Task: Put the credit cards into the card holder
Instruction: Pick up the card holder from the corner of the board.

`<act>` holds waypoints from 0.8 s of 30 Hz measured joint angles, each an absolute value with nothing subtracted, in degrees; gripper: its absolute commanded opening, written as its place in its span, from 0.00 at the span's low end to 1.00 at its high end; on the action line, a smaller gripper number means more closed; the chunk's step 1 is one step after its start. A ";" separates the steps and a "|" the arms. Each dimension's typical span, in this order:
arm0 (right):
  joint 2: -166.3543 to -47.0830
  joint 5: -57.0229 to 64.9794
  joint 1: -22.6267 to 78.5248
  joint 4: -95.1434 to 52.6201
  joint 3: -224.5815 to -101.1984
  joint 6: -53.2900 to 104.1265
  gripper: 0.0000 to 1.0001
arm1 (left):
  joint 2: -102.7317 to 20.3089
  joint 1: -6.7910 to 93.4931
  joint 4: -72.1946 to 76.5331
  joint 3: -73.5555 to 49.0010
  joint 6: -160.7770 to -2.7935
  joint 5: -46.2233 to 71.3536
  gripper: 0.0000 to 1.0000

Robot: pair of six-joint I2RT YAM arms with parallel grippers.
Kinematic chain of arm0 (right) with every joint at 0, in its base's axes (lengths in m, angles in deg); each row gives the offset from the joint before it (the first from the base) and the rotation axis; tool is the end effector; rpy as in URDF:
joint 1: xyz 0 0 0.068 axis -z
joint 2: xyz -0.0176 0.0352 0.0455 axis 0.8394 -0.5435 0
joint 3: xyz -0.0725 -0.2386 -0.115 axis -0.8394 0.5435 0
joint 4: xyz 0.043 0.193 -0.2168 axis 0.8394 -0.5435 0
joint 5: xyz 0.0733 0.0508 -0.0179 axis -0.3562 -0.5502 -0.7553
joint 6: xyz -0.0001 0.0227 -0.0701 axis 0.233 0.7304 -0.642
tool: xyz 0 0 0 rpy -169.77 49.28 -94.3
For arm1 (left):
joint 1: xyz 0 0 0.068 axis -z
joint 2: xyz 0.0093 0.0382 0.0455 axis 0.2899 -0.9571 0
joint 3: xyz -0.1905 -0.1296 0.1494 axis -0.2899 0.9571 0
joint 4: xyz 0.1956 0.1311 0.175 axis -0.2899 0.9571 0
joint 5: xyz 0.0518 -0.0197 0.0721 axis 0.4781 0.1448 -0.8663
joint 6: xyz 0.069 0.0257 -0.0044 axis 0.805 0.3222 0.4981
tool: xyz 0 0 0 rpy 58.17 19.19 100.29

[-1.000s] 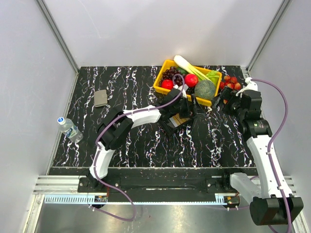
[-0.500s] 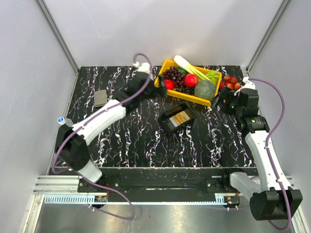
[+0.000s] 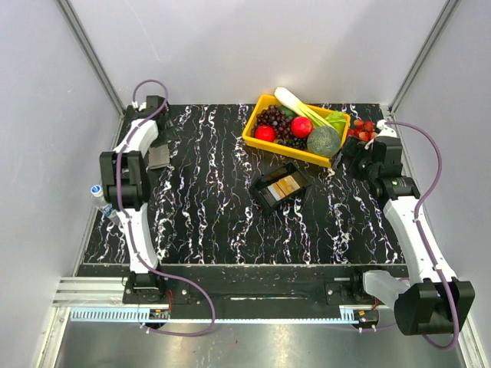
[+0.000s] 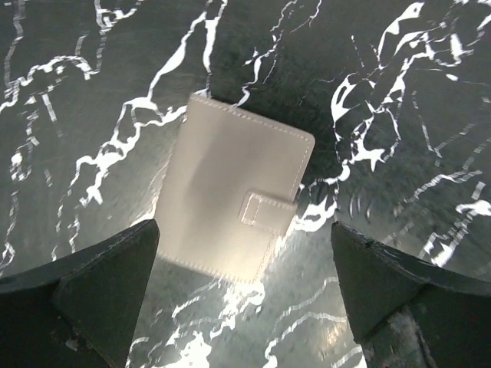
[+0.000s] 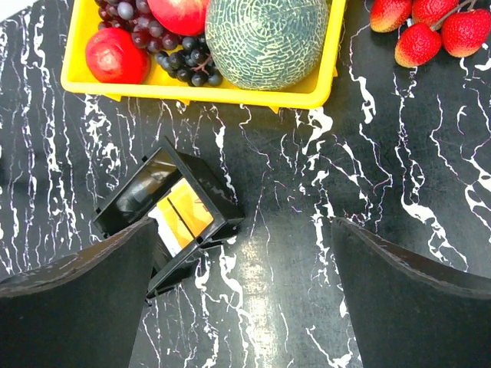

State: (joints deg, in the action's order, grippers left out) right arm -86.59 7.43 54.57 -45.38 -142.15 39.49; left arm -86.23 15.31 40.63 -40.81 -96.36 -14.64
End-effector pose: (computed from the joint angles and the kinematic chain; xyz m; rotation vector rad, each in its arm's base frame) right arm 0.2905 0.0172 0.3070 0.2954 2.1021 0.3205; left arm 0.5105 0.0337 0.1954 -0.7180 2.3839 0.2436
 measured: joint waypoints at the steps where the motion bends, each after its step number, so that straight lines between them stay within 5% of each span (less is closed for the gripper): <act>1: -87.15 7.43 54.57 -45.38 -142.19 39.33 1.00 | -89.31 15.59 42.01 -43.50 -95.83 -15.03 0.99; 19: -101.40 3.65 54.57 -45.38 -155.09 36.34 1.00 | -97.20 13.96 51.23 -49.14 -92.16 -16.38 0.95; 22: -103.04 2.60 54.57 -45.42 -155.85 36.32 0.99 | -97.85 14.13 51.45 -49.40 -90.70 -16.62 0.90; 24: -103.98 1.97 54.57 -45.40 -156.36 36.34 1.00 | -97.96 14.22 51.41 -49.60 -90.06 -16.69 0.75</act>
State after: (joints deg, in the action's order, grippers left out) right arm -103.98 1.97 54.57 -45.40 -156.36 36.34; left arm -97.96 14.22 51.41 -49.60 -90.06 -16.69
